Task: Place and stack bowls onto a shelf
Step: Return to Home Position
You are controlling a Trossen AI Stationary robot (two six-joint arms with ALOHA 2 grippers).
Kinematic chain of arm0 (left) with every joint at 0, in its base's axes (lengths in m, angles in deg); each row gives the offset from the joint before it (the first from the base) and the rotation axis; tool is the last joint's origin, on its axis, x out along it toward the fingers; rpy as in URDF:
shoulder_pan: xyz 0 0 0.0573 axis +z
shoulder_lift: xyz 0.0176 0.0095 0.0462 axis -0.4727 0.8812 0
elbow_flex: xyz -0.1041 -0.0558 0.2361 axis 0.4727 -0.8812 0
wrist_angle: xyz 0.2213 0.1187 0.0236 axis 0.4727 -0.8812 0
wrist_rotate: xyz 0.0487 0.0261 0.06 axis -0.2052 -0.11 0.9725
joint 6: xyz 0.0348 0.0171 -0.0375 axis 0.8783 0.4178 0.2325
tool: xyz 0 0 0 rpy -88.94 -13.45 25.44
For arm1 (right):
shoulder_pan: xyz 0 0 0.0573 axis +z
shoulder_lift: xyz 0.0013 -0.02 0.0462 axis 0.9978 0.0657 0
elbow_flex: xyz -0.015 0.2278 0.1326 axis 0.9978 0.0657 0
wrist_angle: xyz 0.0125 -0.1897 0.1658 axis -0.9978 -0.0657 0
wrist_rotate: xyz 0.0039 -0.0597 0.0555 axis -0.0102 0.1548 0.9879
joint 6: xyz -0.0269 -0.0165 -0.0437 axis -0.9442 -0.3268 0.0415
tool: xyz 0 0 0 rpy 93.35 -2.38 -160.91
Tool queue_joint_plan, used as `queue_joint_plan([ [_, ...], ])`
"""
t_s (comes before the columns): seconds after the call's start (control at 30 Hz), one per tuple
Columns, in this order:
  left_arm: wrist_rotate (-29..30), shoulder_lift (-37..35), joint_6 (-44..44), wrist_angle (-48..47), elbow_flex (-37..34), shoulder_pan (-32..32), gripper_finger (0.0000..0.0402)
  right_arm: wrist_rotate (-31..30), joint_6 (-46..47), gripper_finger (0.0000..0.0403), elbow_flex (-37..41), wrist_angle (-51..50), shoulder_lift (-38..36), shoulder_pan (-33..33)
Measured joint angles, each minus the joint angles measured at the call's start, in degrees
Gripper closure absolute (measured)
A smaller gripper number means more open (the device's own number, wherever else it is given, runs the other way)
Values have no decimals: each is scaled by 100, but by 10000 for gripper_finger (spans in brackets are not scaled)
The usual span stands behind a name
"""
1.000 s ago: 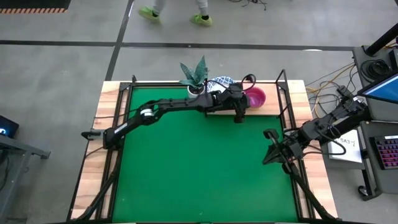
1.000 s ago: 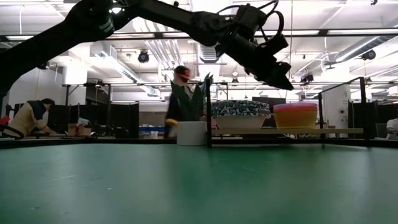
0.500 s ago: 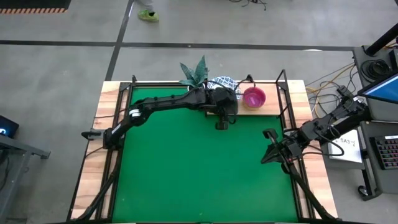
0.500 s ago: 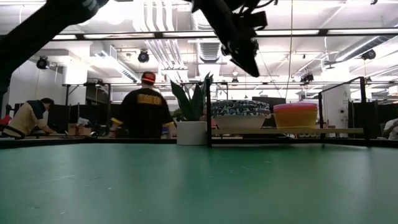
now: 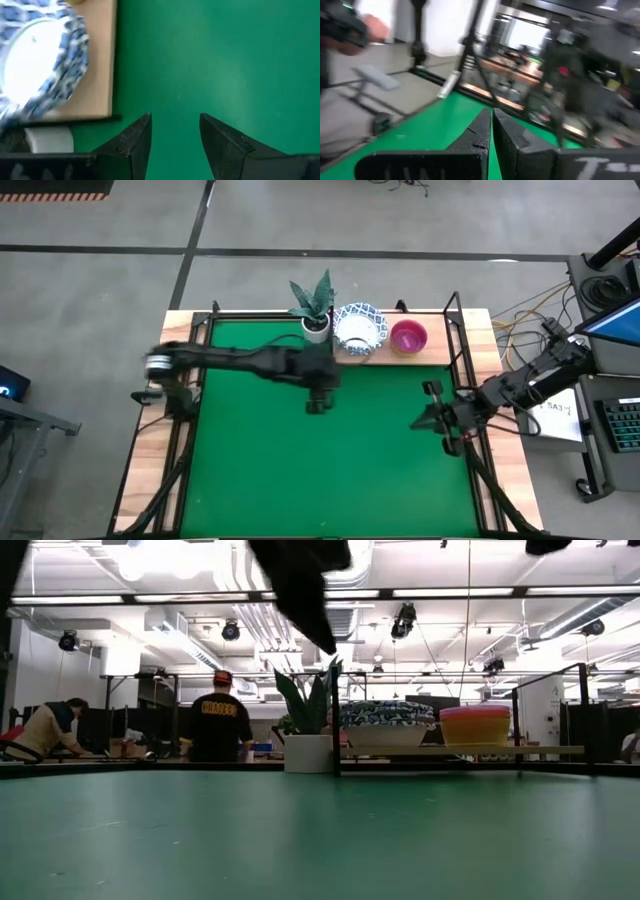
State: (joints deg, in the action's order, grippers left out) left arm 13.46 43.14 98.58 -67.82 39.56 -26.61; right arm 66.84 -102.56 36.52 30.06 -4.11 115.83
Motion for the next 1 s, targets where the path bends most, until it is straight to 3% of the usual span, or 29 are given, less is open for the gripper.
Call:
queue_joint_plan([
  [0.17, 42, -1819, -265, 1725, -2232, -333, 253, -719, 49, 394, 240, 429, 0, -212],
  [0.33, 55, -3545, -405, 3553, -4182, -519, 253, -735, 482, 394, 256, 497, 101, -751],
  [0.47, 93, -4802, -419, 4502, -5390, -499, 253, -607, 728, 394, 256, 524, 297, -1233],
  [0.67, 272, -6524, -430, 4837, -6699, -324, 253, 36, 743, 394, 373, 477, 400, -1822],
  [1.0, 216, -8845, -790, 4729, -7946, -128, 253, 125, 904, 394, 935, 489, -462, -2026],
])
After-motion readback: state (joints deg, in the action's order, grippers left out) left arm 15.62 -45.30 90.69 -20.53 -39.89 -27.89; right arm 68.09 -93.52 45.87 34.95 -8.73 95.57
